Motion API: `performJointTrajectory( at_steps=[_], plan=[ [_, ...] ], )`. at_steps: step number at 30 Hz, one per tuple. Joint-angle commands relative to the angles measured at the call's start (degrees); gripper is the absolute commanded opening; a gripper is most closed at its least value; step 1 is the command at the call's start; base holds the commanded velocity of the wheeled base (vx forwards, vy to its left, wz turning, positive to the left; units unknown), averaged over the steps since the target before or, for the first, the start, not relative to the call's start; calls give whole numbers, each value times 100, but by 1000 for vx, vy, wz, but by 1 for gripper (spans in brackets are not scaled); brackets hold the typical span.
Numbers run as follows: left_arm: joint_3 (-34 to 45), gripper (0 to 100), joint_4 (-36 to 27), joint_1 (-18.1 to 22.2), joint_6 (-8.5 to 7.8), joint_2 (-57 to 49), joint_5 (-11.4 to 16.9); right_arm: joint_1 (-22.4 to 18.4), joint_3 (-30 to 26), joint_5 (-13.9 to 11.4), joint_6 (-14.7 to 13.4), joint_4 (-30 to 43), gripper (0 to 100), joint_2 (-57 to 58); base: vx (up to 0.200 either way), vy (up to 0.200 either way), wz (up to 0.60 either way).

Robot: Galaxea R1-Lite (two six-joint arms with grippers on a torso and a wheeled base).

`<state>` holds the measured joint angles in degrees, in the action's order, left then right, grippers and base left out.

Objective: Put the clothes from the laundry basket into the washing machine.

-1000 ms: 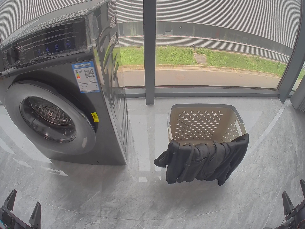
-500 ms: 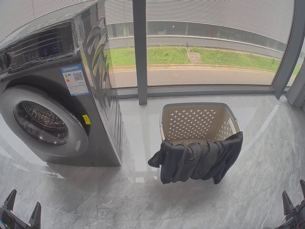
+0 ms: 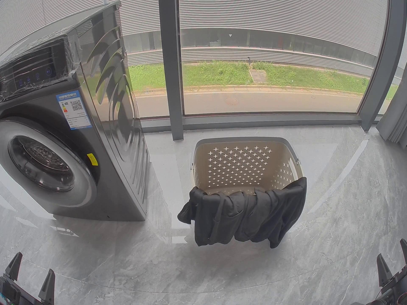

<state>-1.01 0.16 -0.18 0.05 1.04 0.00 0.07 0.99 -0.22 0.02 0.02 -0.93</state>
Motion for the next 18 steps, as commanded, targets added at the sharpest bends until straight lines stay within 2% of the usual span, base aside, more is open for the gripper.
performJointTrajectory(
  at_steps=[1,2,18],
  plan=[
    [101,100,2,1,4,-104,0,1,-99,-4,6,-2,100,75,0,-200,0],
    [101,100,2,1,4,-104,0,1,-99,-4,-2,-2,100,75,0,-200,0],
    [101,100,2,1,-5,-104,0,1,-99,-4,6,-2,100,75,0,0,0]
  ],
)
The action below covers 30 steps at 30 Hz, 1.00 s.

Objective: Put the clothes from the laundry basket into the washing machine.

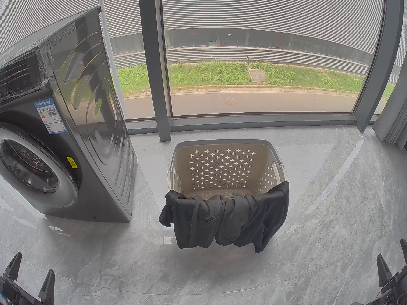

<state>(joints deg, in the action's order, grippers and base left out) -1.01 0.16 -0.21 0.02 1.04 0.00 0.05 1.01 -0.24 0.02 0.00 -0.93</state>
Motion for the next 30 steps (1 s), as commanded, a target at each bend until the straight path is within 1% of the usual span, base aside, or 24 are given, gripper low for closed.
performJointTrajectory(
  at_steps=[1,2,11,23,29,30],
  plan=[
    [101,100,2,3,-2,-104,0,4,-101,-2,6,0,100,75,0,0,0],
    [101,100,2,3,6,-104,0,4,-101,-2,-2,0,100,75,0,0,0],
    [101,100,2,3,6,-104,0,-5,-101,-2,-2,0,100,75,200,0,0],
    [101,100,2,3,-2,-104,0,4,-101,-2,-2,0,100,75,0,0,0],
    [101,100,2,3,6,-104,0,-5,-101,-2,-2,0,100,75,0,-200,0],
    [101,100,2,3,6,-104,0,4,-101,-2,-2,0,100,75,0,0,0]
  ],
)
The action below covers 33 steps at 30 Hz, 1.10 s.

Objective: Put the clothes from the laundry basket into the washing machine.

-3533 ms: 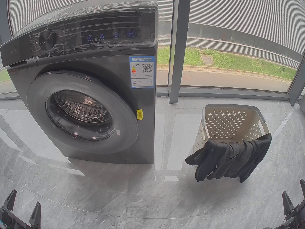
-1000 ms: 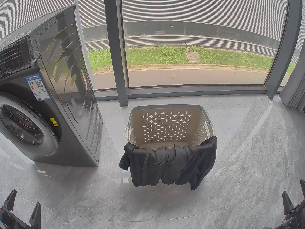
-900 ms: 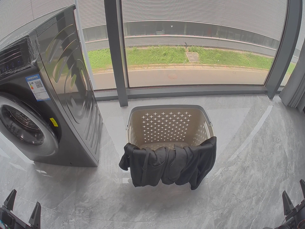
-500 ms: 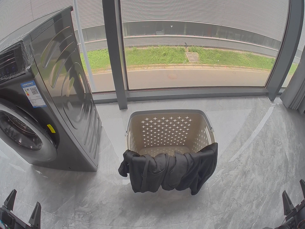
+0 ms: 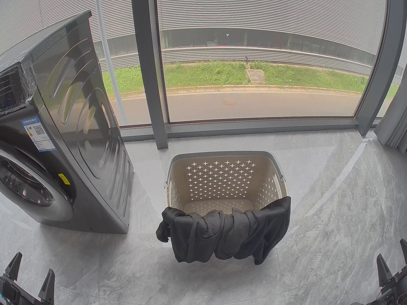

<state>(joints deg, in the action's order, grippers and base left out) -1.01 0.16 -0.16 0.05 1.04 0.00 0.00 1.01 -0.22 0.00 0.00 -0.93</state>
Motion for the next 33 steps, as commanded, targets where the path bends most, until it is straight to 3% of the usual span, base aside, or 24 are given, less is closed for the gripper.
performJointTrajectory(
  at_steps=[1,14,20,33],
  plan=[
    [101,100,2,-2,4,-104,0,0,-101,-4,0,0,100,75,0,0,0],
    [101,100,2,-2,4,-104,0,9,-101,-4,0,0,100,75,0,0,0],
    [101,100,2,-2,13,-104,0,9,-101,-4,0,0,100,75,200,0,0],
    [101,100,2,-2,13,-104,0,9,-101,-4,0,0,100,75,15,0,0]
  ],
)
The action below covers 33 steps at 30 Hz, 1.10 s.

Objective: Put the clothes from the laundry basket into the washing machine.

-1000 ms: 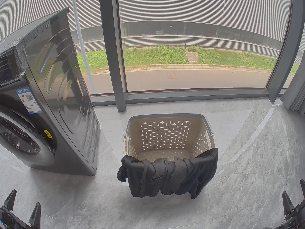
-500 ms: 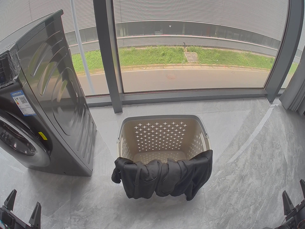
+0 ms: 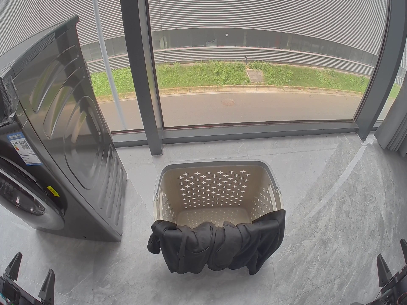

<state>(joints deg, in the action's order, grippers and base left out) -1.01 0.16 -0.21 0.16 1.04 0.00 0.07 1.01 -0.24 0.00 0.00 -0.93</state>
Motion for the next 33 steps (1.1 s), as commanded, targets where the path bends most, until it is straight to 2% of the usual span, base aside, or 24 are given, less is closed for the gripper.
performJointTrajectory(
  at_steps=[1,5,11,17,29,33],
  plan=[
    [101,100,2,3,2,-104,0,1,-101,-2,0,0,100,75,200,0,0],
    [101,100,2,3,2,-104,0,1,-101,-2,0,0,100,75,200,0,0],
    [101,100,2,3,11,-104,0,1,-101,-2,0,0,100,75,0,0,0],
    [101,100,2,3,11,-104,0,1,-101,-2,0,0,100,75,200,0,0],
    [101,100,2,3,-7,-104,0,-7,-101,-2,0,0,100,75,0,0,0],
    [101,100,2,3,2,-104,0,1,-101,-2,0,0,100,75,0,-200,0]
  ],
)
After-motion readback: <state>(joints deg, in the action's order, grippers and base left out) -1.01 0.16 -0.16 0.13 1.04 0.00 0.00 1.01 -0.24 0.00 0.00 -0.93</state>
